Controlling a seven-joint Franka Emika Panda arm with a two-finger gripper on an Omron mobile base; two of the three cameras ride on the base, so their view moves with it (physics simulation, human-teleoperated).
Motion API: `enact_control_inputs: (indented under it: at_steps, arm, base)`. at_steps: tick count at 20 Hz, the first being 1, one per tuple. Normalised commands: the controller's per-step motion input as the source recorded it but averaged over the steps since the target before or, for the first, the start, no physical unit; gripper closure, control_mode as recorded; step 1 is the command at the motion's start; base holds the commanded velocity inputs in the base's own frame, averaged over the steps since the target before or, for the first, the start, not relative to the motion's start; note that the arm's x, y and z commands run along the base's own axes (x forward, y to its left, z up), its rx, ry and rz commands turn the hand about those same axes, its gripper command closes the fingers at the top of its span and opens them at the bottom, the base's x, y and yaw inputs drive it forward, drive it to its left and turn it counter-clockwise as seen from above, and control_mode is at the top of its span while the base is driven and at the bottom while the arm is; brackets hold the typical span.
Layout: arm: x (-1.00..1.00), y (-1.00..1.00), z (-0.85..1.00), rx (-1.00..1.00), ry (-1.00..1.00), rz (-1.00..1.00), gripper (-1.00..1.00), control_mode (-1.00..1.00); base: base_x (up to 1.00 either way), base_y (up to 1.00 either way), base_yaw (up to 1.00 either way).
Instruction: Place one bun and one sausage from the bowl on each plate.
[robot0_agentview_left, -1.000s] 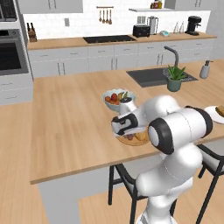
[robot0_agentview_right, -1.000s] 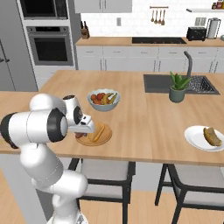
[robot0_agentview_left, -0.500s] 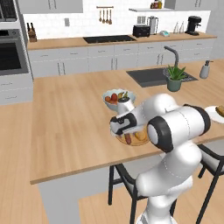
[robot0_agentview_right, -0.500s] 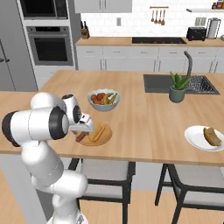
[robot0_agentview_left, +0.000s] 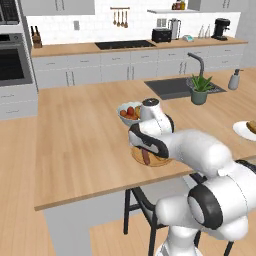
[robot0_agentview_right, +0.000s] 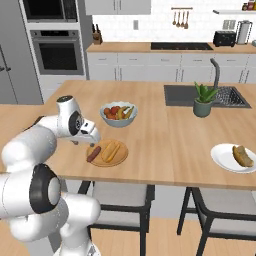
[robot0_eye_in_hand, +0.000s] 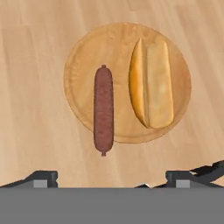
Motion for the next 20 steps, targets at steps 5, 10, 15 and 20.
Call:
enact_control_inputs:
  at_steps: [5, 10, 15, 20]
  arm:
    - [-0.74, -0.04, 0.95, 0.03, -0.12, 0.00, -1.00, -1.00]
    - [-0.47, -0.05, 0.40, 0.01, -0.03, 0.01, -1.00, -1.00]
    - [-0.02, 0.04, -0.17, -0.05, 0.04, 0.03, -1.00, -1.00]
    - [-0.16, -0.19, -0.03, 0.00, -0.03, 0.00, -1.00, 1.00]
  base:
    - [0.00, 0.00, 0.00]
    - [0.00, 0.00, 0.00]
    - [0.00, 0.00, 0.00]
    - [-0.18, -0.39, 0.00]
